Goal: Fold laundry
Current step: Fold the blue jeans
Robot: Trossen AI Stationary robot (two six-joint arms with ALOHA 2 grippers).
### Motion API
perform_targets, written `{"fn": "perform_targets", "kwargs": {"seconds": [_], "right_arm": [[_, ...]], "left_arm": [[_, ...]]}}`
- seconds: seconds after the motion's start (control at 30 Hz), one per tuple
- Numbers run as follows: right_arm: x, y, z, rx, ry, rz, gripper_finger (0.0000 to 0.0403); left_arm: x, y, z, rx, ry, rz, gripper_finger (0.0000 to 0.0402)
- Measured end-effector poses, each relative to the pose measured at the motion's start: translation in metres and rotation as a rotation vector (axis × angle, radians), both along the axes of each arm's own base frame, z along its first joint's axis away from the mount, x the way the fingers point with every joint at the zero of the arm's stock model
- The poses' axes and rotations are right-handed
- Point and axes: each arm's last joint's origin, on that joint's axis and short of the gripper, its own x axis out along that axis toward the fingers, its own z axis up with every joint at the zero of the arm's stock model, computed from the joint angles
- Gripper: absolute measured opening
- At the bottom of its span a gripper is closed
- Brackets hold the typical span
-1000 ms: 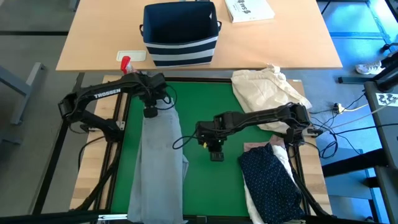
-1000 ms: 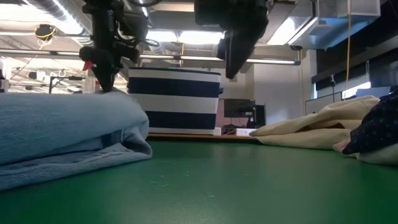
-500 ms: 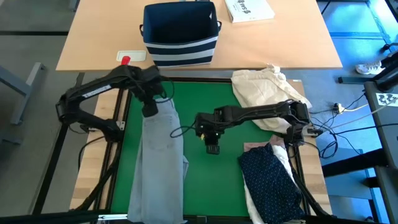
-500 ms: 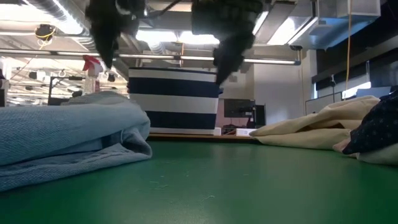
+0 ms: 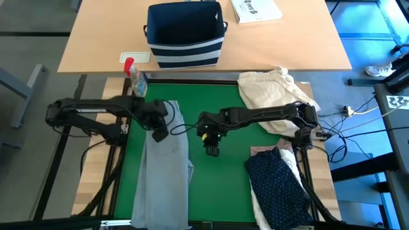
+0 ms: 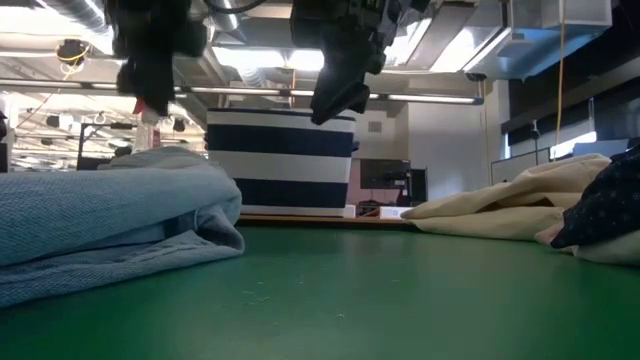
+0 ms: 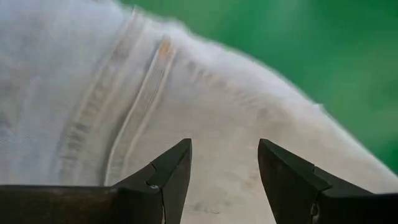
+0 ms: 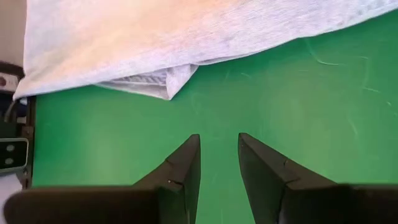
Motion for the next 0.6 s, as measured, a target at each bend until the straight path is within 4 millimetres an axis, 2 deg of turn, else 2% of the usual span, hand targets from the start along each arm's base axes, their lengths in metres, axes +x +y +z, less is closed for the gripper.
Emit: {"fn": "perform_targets", "kwargs": {"seconds": [0.1, 0.33, 0.5, 0.6], "right_arm": [[0.000, 0.002, -0.005, 0.002, 0.001, -0.010, 0.0106], [-0.012, 0.014, -0.037, 0.027, 0.105, -0.022, 0.0106], [-0.019, 0.024, -0.053, 0.036, 0.158, -0.023, 0.0106], [-0.022, 0.029, -0.057, 0.039, 0.182, -0.023, 0.0106]], "left_arm": [[0.005, -0.005, -0.032, -0.020, 0.041, 0.025, 0.0179], [0.016, -0.005, -0.095, -0.036, 0.070, 0.048, 0.0179], [0.026, 0.016, -0.135, -0.044, 0.145, 0.077, 0.0179], [0.038, 0.036, -0.149, -0.064, 0.131, 0.037, 0.0179]]}}
